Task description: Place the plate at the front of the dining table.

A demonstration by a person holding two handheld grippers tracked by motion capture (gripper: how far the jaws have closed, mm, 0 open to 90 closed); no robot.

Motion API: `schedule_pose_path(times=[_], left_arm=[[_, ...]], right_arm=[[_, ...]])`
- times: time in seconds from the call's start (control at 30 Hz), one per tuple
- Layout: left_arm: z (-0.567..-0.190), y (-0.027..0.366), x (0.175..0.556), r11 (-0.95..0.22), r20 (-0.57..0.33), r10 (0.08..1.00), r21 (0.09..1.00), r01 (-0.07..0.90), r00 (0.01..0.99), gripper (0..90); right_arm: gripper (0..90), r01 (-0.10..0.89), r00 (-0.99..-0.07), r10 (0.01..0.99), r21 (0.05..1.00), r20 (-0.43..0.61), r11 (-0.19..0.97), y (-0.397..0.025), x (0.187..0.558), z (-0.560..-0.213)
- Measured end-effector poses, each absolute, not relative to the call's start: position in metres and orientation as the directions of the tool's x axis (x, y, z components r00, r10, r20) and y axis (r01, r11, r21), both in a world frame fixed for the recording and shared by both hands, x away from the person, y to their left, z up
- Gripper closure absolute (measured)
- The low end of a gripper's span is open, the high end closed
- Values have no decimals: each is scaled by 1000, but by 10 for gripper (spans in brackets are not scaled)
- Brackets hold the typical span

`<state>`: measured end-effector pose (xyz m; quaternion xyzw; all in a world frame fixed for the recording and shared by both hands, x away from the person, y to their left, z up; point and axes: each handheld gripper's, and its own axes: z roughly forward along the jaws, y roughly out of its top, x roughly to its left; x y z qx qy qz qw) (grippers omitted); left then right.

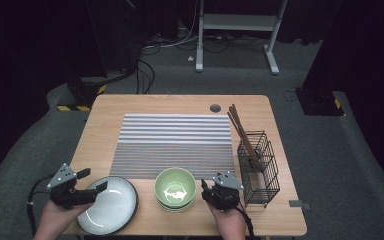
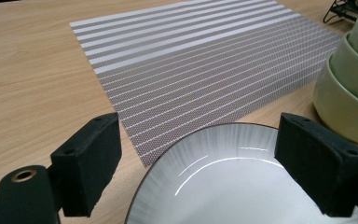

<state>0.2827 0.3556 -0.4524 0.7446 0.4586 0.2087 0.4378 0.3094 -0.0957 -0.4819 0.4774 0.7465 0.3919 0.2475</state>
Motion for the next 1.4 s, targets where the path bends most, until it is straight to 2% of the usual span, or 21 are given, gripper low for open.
schedule_pose_path(times=[0.17, 0.27, 0.47, 0.7, 0.77, 1.0, 1.1, 1.4], left_arm=[[-452, 363, 282, -165, -97, 888, 844, 510, 449, 167], [-451, 366, 281, -158, -97, 890, 851, 501, 446, 188], [-451, 366, 280, -151, -109, 884, 854, 498, 454, 212], [-455, 374, 275, -150, -104, 888, 855, 496, 449, 213], [-461, 380, 273, -138, -137, 882, 840, 525, 451, 223], [-459, 389, 271, -117, -149, 884, 847, 519, 442, 253], [-460, 393, 271, -122, -137, 891, 846, 519, 433, 252], [-463, 393, 273, -146, -123, 892, 833, 534, 435, 240]], right_arm=[[409, 512, -394, 919, 836, 22, 199, -97, 310, -472], [447, 501, -391, 920, 839, -1, 214, -98, 311, -466], [460, 483, -391, 920, 851, -2, 207, -97, 312, -459], [420, 447, -389, 921, 873, -8, 196, -91, 310, -445], [414, 434, -387, 922, 881, -6, 188, -89, 309, -441], [386, 424, -402, 916, 884, -11, 197, -77, 311, -430], [356, 414, -409, 912, 885, -27, 212, -66, 312, -423], [338, 403, -421, 907, 890, -27, 213, -46, 311, -418]])
